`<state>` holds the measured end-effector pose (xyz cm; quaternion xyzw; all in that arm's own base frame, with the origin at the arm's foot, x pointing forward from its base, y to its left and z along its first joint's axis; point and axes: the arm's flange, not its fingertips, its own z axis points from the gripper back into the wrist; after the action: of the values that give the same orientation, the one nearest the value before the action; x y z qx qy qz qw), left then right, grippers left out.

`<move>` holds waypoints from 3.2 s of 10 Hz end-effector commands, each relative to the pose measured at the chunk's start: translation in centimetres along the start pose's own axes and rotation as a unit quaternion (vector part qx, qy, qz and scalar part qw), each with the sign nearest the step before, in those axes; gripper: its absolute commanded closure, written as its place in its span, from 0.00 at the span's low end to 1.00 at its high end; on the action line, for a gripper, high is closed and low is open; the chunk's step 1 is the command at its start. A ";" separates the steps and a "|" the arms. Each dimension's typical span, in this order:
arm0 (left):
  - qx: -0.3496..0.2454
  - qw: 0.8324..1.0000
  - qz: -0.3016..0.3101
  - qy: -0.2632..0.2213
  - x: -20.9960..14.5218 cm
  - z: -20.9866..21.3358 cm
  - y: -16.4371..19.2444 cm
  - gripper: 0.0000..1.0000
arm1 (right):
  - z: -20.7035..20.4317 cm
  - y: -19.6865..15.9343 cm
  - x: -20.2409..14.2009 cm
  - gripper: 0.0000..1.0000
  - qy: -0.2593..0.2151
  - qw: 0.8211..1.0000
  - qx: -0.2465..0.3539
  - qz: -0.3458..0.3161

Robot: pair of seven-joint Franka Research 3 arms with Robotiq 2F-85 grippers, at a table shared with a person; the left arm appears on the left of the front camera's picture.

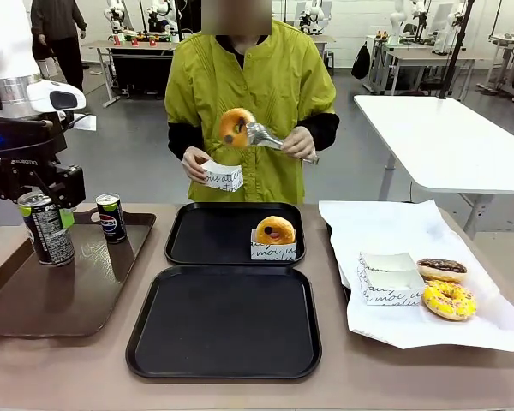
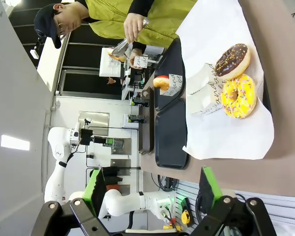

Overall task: Set up donuts and drinks on trays.
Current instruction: Pick up one Pepsi coke and place it on the Flat Tray.

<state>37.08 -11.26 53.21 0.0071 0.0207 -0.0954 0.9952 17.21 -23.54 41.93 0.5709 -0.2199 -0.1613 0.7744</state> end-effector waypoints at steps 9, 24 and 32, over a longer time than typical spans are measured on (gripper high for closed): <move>0.022 0.998 -0.023 -0.046 15.2 -4.0 -10.0 0.41 | 0.0 0.1 0.0 0.00 -0.001 1.000 0.005 0.005; 0.002 0.991 -0.130 -0.016 -1.6 0.8 -6.5 0.41 | 0.0 0.1 0.0 0.00 -0.001 1.000 0.005 0.005; 0.014 0.997 -0.020 -0.080 16.3 -5.8 -8.8 0.41 | 0.0 0.1 0.0 0.00 -0.001 1.000 0.005 0.005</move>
<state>50.79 -22.37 45.79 -0.0007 -0.0557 -0.1370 0.9890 17.24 -23.54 41.90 0.5709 -0.2189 -0.1616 0.7746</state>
